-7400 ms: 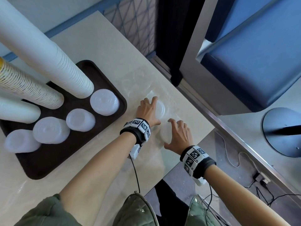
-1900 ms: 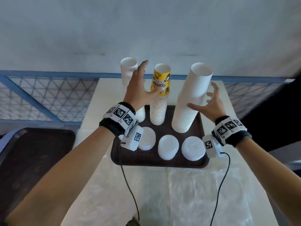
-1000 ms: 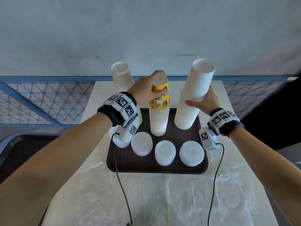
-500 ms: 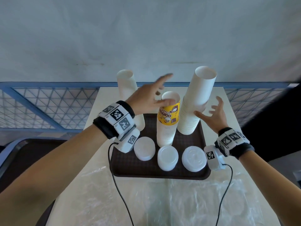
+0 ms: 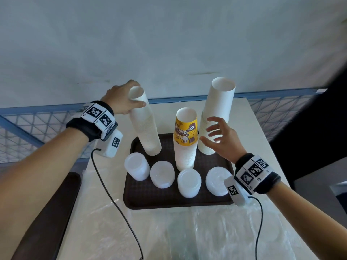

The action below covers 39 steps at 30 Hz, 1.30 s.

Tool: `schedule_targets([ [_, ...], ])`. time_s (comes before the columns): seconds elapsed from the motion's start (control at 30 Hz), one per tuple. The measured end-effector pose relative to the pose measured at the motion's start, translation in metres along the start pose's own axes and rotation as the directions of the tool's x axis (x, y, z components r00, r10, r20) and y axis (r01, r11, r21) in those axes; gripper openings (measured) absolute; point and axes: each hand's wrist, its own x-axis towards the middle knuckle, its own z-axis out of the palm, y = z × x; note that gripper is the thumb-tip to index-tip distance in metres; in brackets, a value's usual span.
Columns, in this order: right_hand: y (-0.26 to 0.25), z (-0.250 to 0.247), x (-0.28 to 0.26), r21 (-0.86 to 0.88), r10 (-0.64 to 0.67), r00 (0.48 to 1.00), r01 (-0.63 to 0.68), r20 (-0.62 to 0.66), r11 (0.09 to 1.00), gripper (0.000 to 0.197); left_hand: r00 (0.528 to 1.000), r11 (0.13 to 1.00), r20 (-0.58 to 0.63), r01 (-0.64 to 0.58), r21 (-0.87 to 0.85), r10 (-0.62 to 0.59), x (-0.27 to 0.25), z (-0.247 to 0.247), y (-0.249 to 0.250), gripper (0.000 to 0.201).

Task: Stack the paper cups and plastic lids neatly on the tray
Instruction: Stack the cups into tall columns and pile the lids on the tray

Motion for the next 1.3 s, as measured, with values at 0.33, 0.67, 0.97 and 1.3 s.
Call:
schedule_targets([
  [0.33,0.038,-0.018,0.009,-0.036,0.17,0.945,-0.188,-0.279,0.982,0.048,0.981,0.974,0.052,-0.177,-0.14,0.185,0.017,0.016,0.017,0.047],
  [0.67,0.065,-0.016,0.04,-0.084,0.381,0.925,-0.38,-0.014,0.921,0.103,0.918,0.933,0.186,-0.326,-0.152,0.35,0.033,0.033,0.065,0.05],
  [0.97,0.076,0.002,0.062,-0.021,0.43,0.901,-0.43,0.051,0.903,0.096,0.891,0.921,0.233,-0.366,-0.136,0.388,0.042,0.035,0.075,0.052],
  [1.3,0.073,0.014,0.067,-0.01,0.416,0.904,-0.417,0.102,0.909,0.096,0.88,0.915,0.254,-0.379,-0.134,0.402,0.041,0.036,0.076,0.058],
])
